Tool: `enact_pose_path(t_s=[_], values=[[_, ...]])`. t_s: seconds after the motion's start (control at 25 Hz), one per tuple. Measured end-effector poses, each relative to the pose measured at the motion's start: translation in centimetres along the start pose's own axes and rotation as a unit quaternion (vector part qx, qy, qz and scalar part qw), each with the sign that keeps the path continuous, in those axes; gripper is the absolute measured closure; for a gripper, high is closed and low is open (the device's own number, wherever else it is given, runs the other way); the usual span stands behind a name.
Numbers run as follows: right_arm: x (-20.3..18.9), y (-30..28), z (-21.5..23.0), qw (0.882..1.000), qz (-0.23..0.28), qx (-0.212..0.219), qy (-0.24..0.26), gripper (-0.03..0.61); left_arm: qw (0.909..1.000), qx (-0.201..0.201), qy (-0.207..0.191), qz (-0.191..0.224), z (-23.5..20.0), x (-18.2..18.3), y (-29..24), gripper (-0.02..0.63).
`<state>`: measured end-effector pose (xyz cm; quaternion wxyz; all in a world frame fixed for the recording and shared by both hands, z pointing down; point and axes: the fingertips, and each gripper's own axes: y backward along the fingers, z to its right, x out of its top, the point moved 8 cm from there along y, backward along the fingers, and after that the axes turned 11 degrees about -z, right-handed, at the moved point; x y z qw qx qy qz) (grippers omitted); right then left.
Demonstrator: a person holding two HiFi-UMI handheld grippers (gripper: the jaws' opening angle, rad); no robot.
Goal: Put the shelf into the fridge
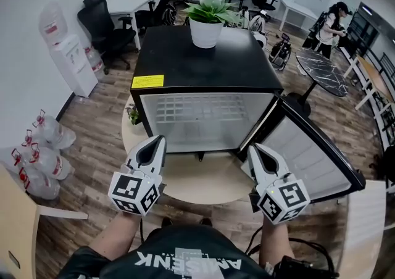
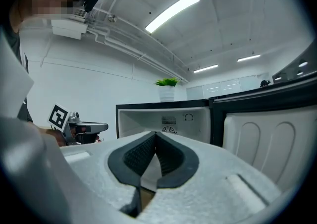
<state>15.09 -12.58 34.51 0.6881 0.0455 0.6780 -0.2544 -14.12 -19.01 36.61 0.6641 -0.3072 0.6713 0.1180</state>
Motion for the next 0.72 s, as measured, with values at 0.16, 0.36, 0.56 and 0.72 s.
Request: enact_pose_path(t_s=[0.16, 0.36, 0.56, 0.72], values=[[0.2, 0.0, 0.2, 1.000, -0.002, -0.012, -0.007, 0.572, 0.9994, 0.021, -0.028, -0.002, 0.1, 0.1, -0.1, 0.611], [0.4, 0.2, 0.2, 1.000, 0.005, -0.019, -0.015, 0.572, 0.9997, 0.023, -0.006, 0.001, -0.1, 0.0, 0.1, 0.611], [0.3, 0.5, 0.3, 0.999, 0.005, -0.041, -0.011, 0.572, 0.9993, 0.034, 0.000, -0.019, -0.3, -1.0, 0.0, 0.611], [0.3, 0.3, 0.5, 0.999, 0.001, -0.039, -0.008, 0.572, 0.9994, 0.024, 0.012, -0.020, -0.3, -1.2, -0.2, 0.611]])
